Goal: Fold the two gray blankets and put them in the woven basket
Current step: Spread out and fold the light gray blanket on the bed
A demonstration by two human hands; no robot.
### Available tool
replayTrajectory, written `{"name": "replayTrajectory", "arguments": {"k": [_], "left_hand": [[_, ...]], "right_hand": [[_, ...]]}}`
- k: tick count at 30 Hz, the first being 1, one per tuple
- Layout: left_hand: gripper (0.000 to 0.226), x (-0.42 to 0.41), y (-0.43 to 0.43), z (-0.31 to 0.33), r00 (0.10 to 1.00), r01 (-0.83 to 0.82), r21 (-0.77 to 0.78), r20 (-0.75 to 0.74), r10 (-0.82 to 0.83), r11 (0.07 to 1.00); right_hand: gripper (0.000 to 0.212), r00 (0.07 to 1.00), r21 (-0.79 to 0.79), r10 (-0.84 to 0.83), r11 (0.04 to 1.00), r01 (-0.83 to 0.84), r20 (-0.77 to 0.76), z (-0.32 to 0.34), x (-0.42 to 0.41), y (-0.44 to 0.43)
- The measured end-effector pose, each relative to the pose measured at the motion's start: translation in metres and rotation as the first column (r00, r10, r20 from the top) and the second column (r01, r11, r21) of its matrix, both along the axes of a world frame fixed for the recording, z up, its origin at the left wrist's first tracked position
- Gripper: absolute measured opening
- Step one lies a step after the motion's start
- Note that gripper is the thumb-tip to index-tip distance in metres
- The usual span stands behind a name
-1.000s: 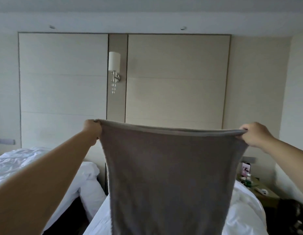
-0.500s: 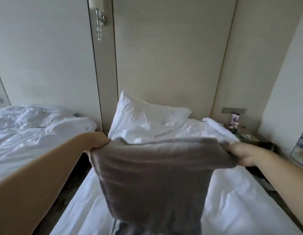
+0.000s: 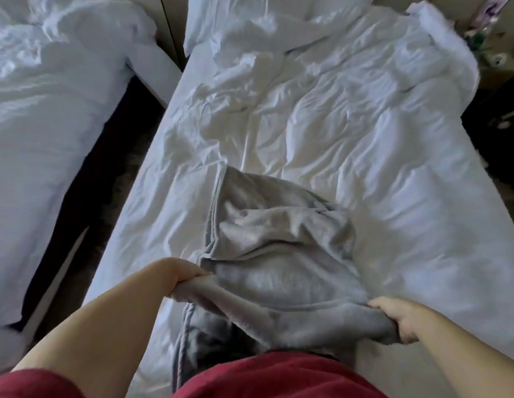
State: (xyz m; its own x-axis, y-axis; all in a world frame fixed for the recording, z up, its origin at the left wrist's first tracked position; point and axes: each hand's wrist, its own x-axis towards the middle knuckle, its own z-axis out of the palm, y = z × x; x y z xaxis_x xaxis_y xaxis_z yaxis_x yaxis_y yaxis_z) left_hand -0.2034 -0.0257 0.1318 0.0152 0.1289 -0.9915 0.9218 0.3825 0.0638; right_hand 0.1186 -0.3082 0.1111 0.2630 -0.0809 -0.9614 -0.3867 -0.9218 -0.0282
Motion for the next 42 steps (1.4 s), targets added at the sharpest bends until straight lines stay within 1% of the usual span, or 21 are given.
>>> {"name": "replayTrajectory", "arguments": {"k": [5, 9, 10, 11, 12, 13, 14, 15, 17, 19, 20, 22, 24, 27, 30, 32, 34, 36, 37, 39, 42], "left_hand": [[0.042, 0.055, 0.051, -0.010, 0.871, -0.462, -0.044, 0.163, 0.463, 0.886], [0.032, 0.165, 0.167, 0.026, 0.762, -0.576, -0.013, 0.352, 0.543, 0.817], [0.030, 0.201, 0.206, 0.041, 0.654, -0.659, -0.026, 0.474, 0.590, 0.751], [0.033, 0.238, 0.247, 0.057, 0.471, -0.761, -0.076, 0.619, 0.629, 0.644], [0.041, 0.271, 0.286, 0.072, 0.249, -0.827, -0.164, 0.750, 0.613, 0.537], [0.052, 0.300, 0.317, 0.086, 0.061, -0.831, -0.260, 0.837, 0.544, 0.492], [0.063, 0.322, 0.343, 0.097, -0.047, -0.814, -0.303, 0.884, 0.464, 0.495], [0.070, 0.338, 0.362, 0.101, -0.085, -0.810, -0.306, 0.905, 0.416, 0.500], [0.067, 0.352, 0.386, 0.088, 0.035, -0.836, -0.186, 0.921, 0.389, 0.516], [0.042, 0.352, 0.383, 0.052, 0.289, -0.841, 0.074, 0.899, 0.330, 0.535], [0.027, 0.348, 0.378, 0.029, 0.459, -0.807, 0.270, 0.846, 0.271, 0.525], [0.025, 0.335, 0.364, -0.025, 0.753, -0.615, 0.609, 0.641, 0.145, 0.501], [0.037, 0.314, 0.347, -0.078, 0.887, -0.438, 0.684, 0.433, 0.159, 0.583], [0.056, 0.289, 0.314, -0.136, 0.940, -0.342, 0.662, 0.246, 0.237, 0.667], [0.066, 0.276, 0.286, -0.165, 0.972, -0.233, 0.729, 0.151, 0.181, 0.644], [0.062, 0.268, 0.279, -0.171, 0.983, -0.180, 0.721, 0.115, 0.141, 0.670], [0.052, 0.258, 0.280, -0.170, 0.972, -0.236, 0.704, 0.165, 0.169, 0.669], [0.043, 0.245, 0.283, -0.167, 0.906, -0.423, 0.678, 0.322, 0.274, 0.601], [0.040, 0.238, 0.281, -0.164, 0.859, -0.511, 0.644, 0.397, 0.322, 0.569], [0.036, 0.223, 0.270, -0.158, 0.802, -0.595, 0.521, 0.442, 0.403, 0.613], [0.036, 0.201, 0.242, -0.157, 0.818, -0.564, 0.366, 0.374, 0.438, 0.740]], "right_hand": [[0.019, 0.934, 0.177, -0.336, 0.919, 0.353, -0.119, -0.003, 0.025, 0.061], [0.026, 0.890, 0.397, -0.455, 0.812, 0.428, -0.027, 0.033, 0.116, 0.190], [0.027, 0.868, 0.518, -0.496, 0.736, 0.435, -0.025, 0.050, 0.149, 0.235], [0.022, 0.840, 0.668, -0.542, 0.615, 0.419, -0.028, 0.068, 0.183, 0.279], [0.009, 0.810, 0.813, -0.580, 0.432, 0.390, -0.080, 0.085, 0.214, 0.321], [0.018, 0.798, 0.910, -0.586, 0.241, 0.336, -0.139, 0.097, 0.242, 0.355], [0.026, 0.781, 0.947, -0.593, 0.092, 0.309, -0.197, 0.107, 0.269, 0.380], [0.030, 0.753, 0.955, -0.621, 0.023, 0.296, -0.219, 0.113, 0.291, 0.400], [0.048, 0.742, 0.958, -0.648, 0.064, 0.280, -0.174, 0.106, 0.323, 0.425], [0.042, 0.767, 0.952, -0.635, 0.166, 0.256, -0.096, 0.073, 0.334, 0.428], [0.032, 0.786, 0.936, -0.617, 0.252, 0.247, -0.042, 0.051, 0.333, 0.421], [0.025, 0.805, 0.852, -0.588, 0.457, 0.254, 0.076, -0.001, 0.326, 0.399], [0.025, 0.805, 0.706, -0.549, 0.661, 0.254, 0.224, -0.056, 0.313, 0.369], [0.025, 0.846, 0.489, -0.394, 0.852, 0.189, 0.360, -0.126, 0.281, 0.319], [0.031, 0.888, 0.409, -0.295, 0.902, 0.137, 0.352, -0.160, 0.255, 0.291], [0.022, 0.938, 0.413, -0.253, 0.900, 0.137, 0.238, -0.164, 0.246, 0.284], [0.015, 0.946, 0.442, -0.214, 0.893, 0.088, 0.243, -0.163, 0.246, 0.278], [0.023, 0.842, 0.485, -0.292, 0.874, 0.041, 0.454, -0.161, 0.253, 0.270], [0.027, 0.798, 0.525, -0.366, 0.848, 0.074, 0.479, -0.157, 0.253, 0.265], [0.024, 0.796, 0.607, -0.502, 0.763, 0.222, 0.339, -0.150, 0.239, 0.251], [0.023, 0.848, 0.555, -0.525, 0.728, 0.403, 0.073, -0.155, 0.200, 0.219]]}}
